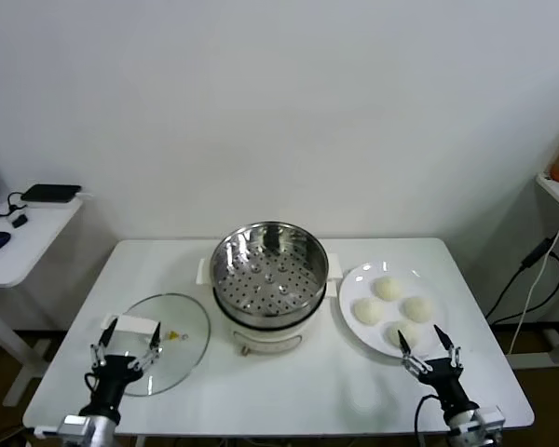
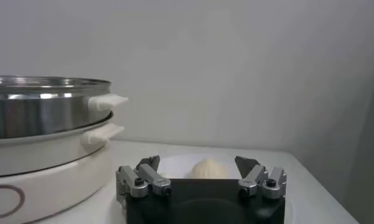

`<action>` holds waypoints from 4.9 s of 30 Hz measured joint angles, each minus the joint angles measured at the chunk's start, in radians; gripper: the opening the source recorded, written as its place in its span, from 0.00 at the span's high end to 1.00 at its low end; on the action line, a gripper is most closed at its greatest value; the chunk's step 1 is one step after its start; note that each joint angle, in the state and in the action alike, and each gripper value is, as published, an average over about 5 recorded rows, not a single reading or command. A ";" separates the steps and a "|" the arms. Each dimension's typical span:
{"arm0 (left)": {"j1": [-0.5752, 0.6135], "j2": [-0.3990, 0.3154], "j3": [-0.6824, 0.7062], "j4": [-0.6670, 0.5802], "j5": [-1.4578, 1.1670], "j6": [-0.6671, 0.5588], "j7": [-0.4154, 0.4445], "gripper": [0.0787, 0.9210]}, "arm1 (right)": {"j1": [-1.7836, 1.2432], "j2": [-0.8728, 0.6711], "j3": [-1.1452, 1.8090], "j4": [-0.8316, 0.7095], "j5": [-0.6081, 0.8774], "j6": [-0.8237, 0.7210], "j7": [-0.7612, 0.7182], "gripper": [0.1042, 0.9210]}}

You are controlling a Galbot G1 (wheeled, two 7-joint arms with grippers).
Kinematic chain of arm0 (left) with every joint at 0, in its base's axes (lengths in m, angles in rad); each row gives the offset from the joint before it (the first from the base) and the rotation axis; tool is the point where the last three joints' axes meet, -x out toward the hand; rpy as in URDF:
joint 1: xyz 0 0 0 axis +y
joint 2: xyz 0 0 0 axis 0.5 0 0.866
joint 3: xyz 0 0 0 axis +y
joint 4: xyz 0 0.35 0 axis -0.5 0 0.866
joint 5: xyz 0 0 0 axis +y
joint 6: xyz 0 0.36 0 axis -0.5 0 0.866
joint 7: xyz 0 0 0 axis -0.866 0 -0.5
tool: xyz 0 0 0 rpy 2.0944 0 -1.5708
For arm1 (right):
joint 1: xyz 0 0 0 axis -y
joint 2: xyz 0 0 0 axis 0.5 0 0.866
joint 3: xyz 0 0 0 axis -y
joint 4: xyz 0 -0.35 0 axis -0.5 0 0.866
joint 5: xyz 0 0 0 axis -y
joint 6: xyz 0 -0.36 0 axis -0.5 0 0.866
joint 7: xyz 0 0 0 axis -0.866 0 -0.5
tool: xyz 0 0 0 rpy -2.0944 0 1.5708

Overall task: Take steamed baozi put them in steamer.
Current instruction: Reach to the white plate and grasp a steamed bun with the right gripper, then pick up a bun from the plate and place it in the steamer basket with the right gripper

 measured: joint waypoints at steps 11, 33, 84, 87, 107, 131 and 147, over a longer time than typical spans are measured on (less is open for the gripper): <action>0.010 -0.021 -0.001 -0.022 0.012 -0.004 0.001 0.12 | 0.161 -0.124 -0.010 0.020 -0.075 -0.191 -0.084 0.12; 0.010 -0.061 0.026 -0.032 0.060 -0.007 -0.010 0.12 | 0.957 -0.532 -0.574 -0.240 -0.175 -0.397 -0.654 0.12; -0.010 -0.019 -0.001 -0.026 0.046 0.042 -0.023 0.12 | 1.631 -0.025 -1.222 -1.277 -0.634 0.016 -1.092 0.12; -0.011 -0.017 -0.004 -0.026 0.043 0.043 -0.023 0.12 | 1.627 -0.012 -1.213 -1.298 -0.642 0.019 -1.093 0.12; -0.010 -0.018 -0.005 -0.020 0.041 0.042 -0.026 0.12 | 1.612 0.042 -1.143 -1.382 -0.711 0.035 -1.095 0.17; -0.011 -0.022 -0.012 -0.017 0.039 0.042 -0.030 0.12 | 1.668 -0.007 -1.194 -1.310 -0.679 0.062 -1.106 0.30; 0.000 -0.029 -0.009 -0.029 0.041 0.041 -0.034 0.12 | 1.946 -0.085 -1.459 -1.017 -0.546 0.140 -1.113 0.30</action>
